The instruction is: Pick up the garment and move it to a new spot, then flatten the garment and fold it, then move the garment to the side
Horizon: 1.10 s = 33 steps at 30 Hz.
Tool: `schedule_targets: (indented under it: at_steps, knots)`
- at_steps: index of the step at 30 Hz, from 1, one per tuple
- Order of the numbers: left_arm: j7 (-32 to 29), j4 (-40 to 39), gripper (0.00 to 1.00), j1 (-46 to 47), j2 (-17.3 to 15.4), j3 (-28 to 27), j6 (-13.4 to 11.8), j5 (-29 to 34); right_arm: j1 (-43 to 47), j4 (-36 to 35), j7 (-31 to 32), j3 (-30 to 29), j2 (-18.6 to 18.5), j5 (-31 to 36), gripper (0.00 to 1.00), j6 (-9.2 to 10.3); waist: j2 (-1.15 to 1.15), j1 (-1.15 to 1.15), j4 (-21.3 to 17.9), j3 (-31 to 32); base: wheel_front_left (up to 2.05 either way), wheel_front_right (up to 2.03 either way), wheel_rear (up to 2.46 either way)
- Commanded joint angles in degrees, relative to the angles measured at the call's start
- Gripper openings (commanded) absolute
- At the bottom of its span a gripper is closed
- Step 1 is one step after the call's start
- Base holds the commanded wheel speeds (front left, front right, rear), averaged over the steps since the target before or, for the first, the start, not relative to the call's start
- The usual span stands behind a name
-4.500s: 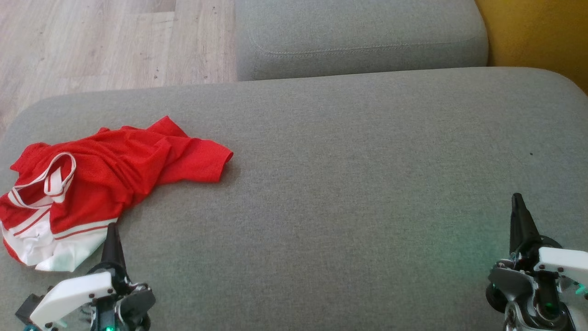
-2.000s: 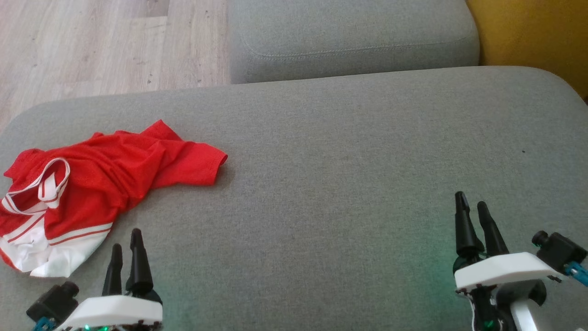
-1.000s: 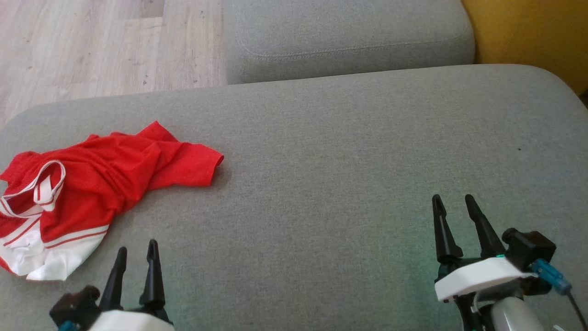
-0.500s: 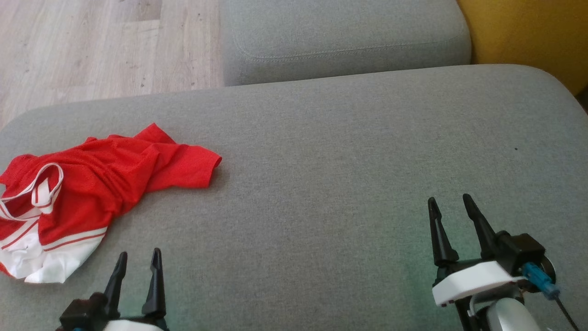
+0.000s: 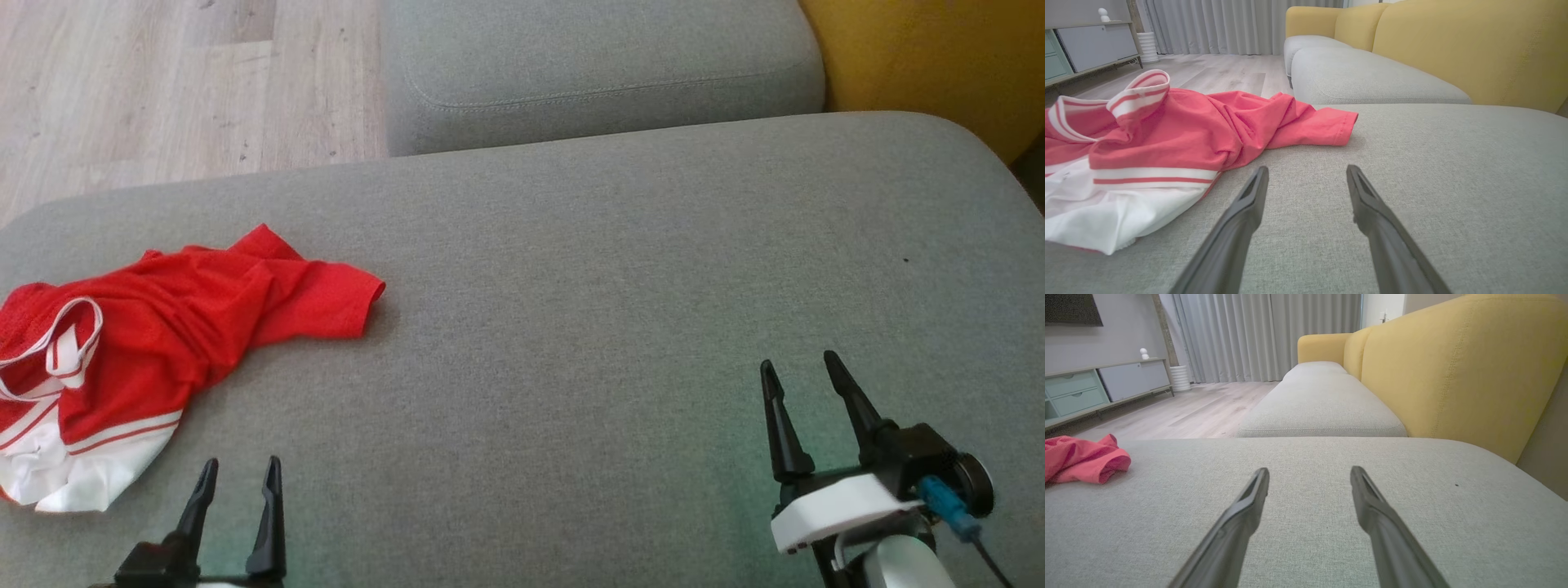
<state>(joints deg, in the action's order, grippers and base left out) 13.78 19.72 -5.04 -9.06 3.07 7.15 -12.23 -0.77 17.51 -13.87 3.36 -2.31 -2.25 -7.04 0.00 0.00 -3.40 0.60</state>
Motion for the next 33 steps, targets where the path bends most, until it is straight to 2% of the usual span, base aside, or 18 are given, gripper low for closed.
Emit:
schedule_targets:
  at_steps: [1,14,33]
  knots:
    - [1.22,-1.27,1.0,1.92,-1.4,-2.67,0.27,1.66,-2.42,-1.39,-1.13,1.27,-0.56,1.75,1.0,-0.45,0.0,0.0,-0.07,0.01,0.0,0.0,0.0]
    - [1.22,-0.52,1.0,2.43,-1.02,-4.37,0.32,-0.3,-2.44,-0.47,-1.13,0.92,-0.56,0.27,1.0,-0.45,0.0,0.0,-0.13,0.03,0.0,0.0,0.0]
    - [1.22,-0.72,1.0,2.31,-0.88,-3.99,0.33,-0.73,-2.34,0.35,-1.13,1.0,-0.56,-0.25,1.0,-0.45,0.0,0.0,0.06,-0.05,0.0,0.0,0.0]
